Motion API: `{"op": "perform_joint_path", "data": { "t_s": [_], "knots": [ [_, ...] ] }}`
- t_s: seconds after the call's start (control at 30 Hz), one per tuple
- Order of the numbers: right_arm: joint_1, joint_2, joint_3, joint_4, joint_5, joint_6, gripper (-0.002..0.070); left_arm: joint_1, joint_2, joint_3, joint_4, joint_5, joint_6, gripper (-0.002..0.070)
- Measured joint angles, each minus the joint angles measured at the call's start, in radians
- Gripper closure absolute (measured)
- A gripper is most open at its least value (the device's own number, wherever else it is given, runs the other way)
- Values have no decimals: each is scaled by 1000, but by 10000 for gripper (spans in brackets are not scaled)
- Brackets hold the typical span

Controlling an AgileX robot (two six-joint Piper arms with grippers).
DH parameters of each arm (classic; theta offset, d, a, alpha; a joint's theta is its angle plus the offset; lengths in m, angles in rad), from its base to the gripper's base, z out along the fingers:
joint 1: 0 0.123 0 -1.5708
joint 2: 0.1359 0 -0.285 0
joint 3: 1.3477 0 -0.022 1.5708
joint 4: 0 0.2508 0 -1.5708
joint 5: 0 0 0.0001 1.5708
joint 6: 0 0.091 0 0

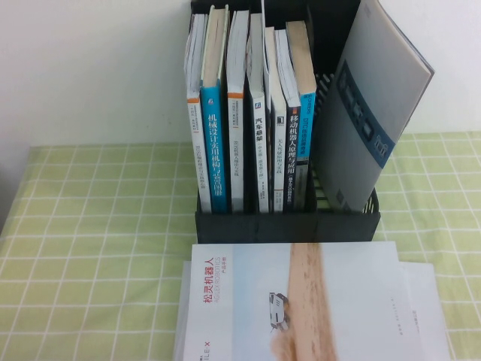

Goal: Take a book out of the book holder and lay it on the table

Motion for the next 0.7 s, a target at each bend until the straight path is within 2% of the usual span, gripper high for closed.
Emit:
{"op": "perform_joint_path", "data": {
  "t_s": [0.23,0.4,0.57,0.7],
  "knots": [
    [0,0,5,172,59,-202,678,0,0,0,0,0,0,678],
    [0,0,5,408,130,-511,678,0,0,0,0,0,0,678],
    [0,0,5,452,243,-576,678,0,0,0,0,0,2,678],
    [0,0,5,457,247,-579,678,0,0,0,0,0,4,678]
  ]
}}
